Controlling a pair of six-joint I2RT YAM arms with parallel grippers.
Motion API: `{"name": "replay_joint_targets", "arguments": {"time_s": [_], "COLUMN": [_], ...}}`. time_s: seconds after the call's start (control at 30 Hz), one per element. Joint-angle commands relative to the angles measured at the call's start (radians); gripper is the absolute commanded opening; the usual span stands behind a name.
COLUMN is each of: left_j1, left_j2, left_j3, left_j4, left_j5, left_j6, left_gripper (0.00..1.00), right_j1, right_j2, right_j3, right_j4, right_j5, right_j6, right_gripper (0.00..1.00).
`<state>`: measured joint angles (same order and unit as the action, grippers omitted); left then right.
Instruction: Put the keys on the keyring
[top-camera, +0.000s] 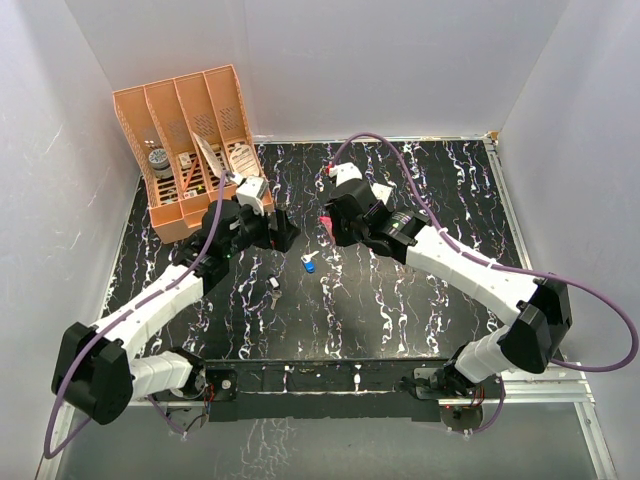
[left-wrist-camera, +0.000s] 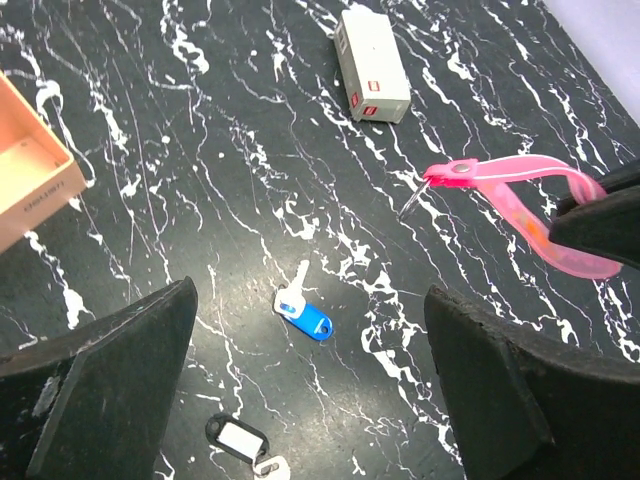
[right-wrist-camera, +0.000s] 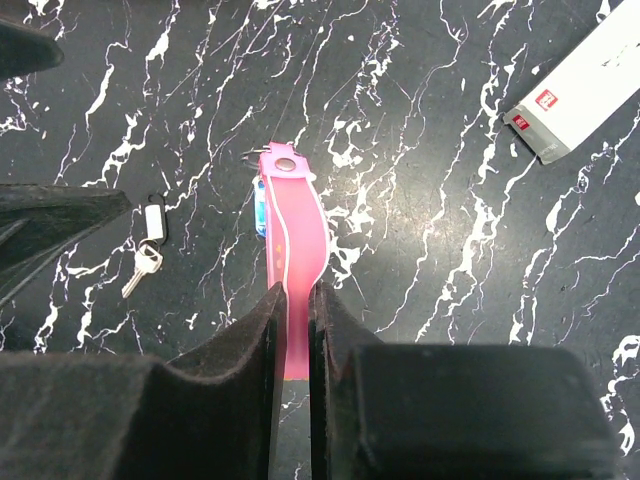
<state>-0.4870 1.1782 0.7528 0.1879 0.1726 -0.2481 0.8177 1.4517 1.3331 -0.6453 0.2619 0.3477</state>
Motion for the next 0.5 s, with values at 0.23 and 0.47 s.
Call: {"name": "replay_joint_targets", "arguments": {"time_s": [0.23, 0.47], "left_j1": [-0.004, -0.005], "left_j2": [0.014, 0.062], "left_j3": [-0.002, -0.002], "left_j4": [0.134, 0.196], "left_j5": [0.103, 0.186], "left_j6": [0.081, 0.081], "left_gripper": [0.89, 0.78], "right_j1": [-0.011, -0.018], "right_j2": [-0.064, -0.071], "right_j3": [0.057, 0.057], "right_j4": [0.055, 0.059], "right_j5": [0.001, -0.009], "right_j6": [-0.073, -0.087], "right_gripper": [0.11, 0.11]}}
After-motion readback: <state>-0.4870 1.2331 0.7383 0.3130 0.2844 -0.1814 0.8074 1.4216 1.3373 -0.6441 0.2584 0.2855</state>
